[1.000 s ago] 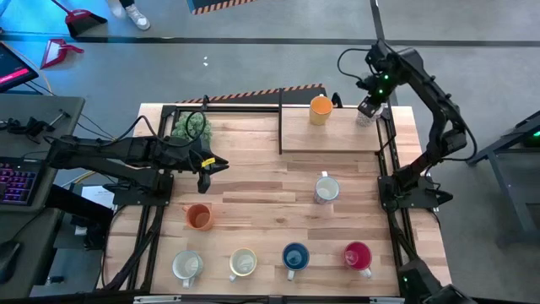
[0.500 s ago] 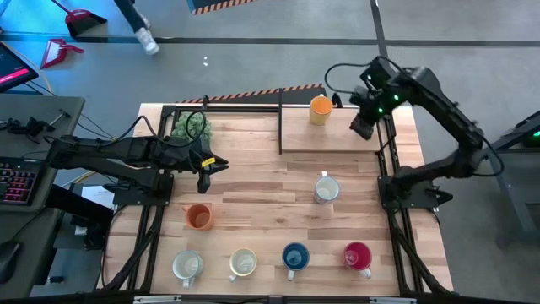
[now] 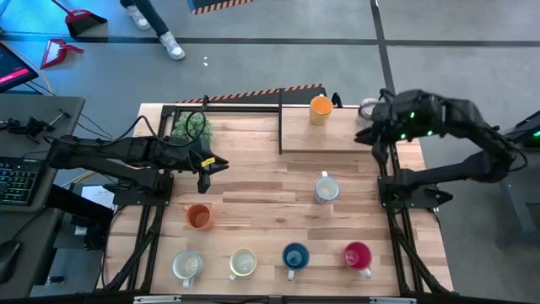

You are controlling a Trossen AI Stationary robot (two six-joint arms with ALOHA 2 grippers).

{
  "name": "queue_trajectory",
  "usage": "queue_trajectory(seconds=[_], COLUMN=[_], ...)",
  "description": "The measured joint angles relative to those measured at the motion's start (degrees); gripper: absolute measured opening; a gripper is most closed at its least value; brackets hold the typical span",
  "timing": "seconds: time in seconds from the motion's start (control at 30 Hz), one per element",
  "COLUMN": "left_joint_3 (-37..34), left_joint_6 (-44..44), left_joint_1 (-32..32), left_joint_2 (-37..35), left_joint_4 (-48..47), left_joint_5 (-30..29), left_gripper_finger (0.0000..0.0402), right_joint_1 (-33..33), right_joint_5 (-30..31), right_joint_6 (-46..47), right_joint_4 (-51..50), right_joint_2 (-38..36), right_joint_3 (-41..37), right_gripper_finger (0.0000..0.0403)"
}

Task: Place coffee mugs
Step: Put the orange mug on the shelf

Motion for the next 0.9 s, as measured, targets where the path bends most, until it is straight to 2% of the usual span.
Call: queue_trajectory(seconds=[0.2, 0.53, 0.63, 0.77, 0.9], left_joint_3=[0.06, 0.06, 0.06, 0.06, 0.06], left_joint_6=[-0.62, 5.82, 7.06, 13.04, 12.24], left_joint_1=[0.00, 0.00, 0.04, 0.03, 0.04], left_joint_2=[-0.02, -0.02, -0.02, -0.02, 0.00], left_joint_4=[3.74, 4.73, 4.74, 5.91, 9.50], left_joint_5=[1.13, 2.43, 2.42, 2.42, 1.67], left_gripper_finger=[0.0055, 0.0055, 0.0055, 0.0055, 0.0055], right_joint_1=[8.38, 11.82, 11.82, 11.82, 11.80], right_joint_5=[0.17, 1.07, 1.09, 1.35, 1.16], right_joint_6=[-1.43, -0.16, -0.89, -4.31, -2.47], right_joint_4=[23.57, 52.21, 60.12, 71.04, 74.10], right_joint_2=[-7.81, -18.35, -18.51, -17.77, -16.62], right_joint_3=[-19.56, -46.39, -51.95, -57.20, -58.35], right_gripper_finger=[0.0059, 0.0051, 0.0051, 0.0051, 0.0051])
